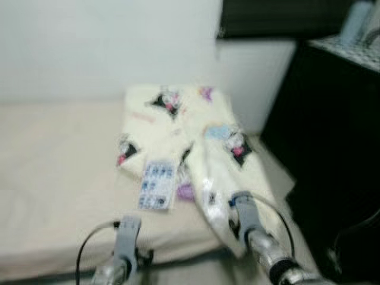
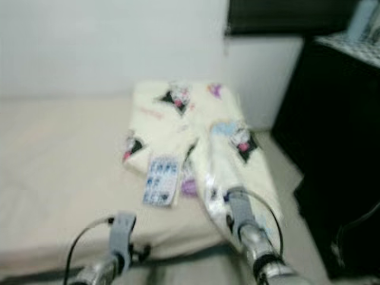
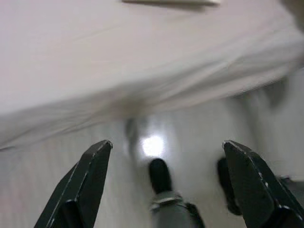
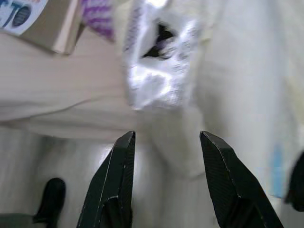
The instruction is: Clean up the room
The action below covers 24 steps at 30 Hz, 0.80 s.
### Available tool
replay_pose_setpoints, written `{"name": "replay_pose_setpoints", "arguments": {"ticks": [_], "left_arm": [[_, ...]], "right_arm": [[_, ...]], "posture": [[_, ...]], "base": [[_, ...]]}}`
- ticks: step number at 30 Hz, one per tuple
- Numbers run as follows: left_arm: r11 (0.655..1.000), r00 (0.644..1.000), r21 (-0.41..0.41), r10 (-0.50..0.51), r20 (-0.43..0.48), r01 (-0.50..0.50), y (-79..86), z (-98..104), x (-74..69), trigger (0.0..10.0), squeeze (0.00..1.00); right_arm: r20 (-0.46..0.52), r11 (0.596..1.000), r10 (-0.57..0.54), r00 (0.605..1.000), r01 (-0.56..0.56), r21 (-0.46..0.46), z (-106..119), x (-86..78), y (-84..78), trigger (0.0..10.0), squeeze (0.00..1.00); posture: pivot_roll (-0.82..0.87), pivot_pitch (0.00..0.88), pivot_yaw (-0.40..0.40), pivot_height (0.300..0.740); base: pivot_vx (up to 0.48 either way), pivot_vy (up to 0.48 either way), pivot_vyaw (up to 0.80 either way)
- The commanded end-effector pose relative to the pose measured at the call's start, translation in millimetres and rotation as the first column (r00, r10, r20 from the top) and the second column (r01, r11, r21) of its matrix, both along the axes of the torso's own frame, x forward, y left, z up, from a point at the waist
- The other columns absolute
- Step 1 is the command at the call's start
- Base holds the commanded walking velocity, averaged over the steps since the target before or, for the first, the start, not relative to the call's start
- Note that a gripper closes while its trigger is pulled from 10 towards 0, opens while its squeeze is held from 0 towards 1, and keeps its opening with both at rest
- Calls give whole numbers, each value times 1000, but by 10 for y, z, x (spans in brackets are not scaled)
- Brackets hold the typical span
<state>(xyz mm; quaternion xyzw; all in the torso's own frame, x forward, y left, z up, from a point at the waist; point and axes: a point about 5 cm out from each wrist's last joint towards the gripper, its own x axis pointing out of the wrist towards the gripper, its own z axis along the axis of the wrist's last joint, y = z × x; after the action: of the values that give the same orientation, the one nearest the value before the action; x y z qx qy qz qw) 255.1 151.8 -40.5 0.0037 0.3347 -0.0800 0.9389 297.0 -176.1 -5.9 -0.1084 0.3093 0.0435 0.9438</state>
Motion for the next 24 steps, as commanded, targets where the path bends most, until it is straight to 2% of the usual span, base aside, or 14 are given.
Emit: {"name": "replay_pose_setpoints", "arguments": {"ticks": [1, 4, 8, 10, 14, 24], "left_arm": [[1000, 1000, -17, -10, -29, 9, -27, -48, -60, 10000, 0], [1000, 1000, -6, -14, -27, 14, -24, -43, -53, 10000, 0], [1000, 1000, -12, -10, -24, 9, -27, -33, -39, 10000, 0], [999, 1000, -32, 26, -12, -26, -20, -8, -4, 10000, 0], [997, 999, -72, 34, 1, -33, -43, 23, 33, 10000, 0], [996, 1000, -90, 11, 12, -10, -70, 53, 68, 10000, 0]], "right_arm": [[-34, 1000, -13, 999, 12, -14, -59, -66, -68, 10000, 0], [-33, 1000, -10, 999, 10, -9, -57, -64, -65, 10000, 0], [-23, 1000, 18, 1000, -18, -3, -45, -53, -37, 10000, 0], [-22, 1000, 22, 1000, -22, 0, -44, -51, -30, 10000, 0], [-19, 1000, 4, 1000, -4, 3, -42, -50, -42, 10000, 0], [-23, 1000, -6, 1000, 6, -6, -43, -48, -49, 10000, 0]], "posture": [[-128, 81, 16, 740], [-129, 80, 18, 740], [-130, 79, 19, 740], [-130, 78, 19, 740], [-128, 78, 17, 740], [-127, 74, 23, 740]], "base": [[0, 0, 0], [0, 0, 0], [0, -476, 200], [0, 0, 800], [0, 0, 631], [0, 0, 0]]}}
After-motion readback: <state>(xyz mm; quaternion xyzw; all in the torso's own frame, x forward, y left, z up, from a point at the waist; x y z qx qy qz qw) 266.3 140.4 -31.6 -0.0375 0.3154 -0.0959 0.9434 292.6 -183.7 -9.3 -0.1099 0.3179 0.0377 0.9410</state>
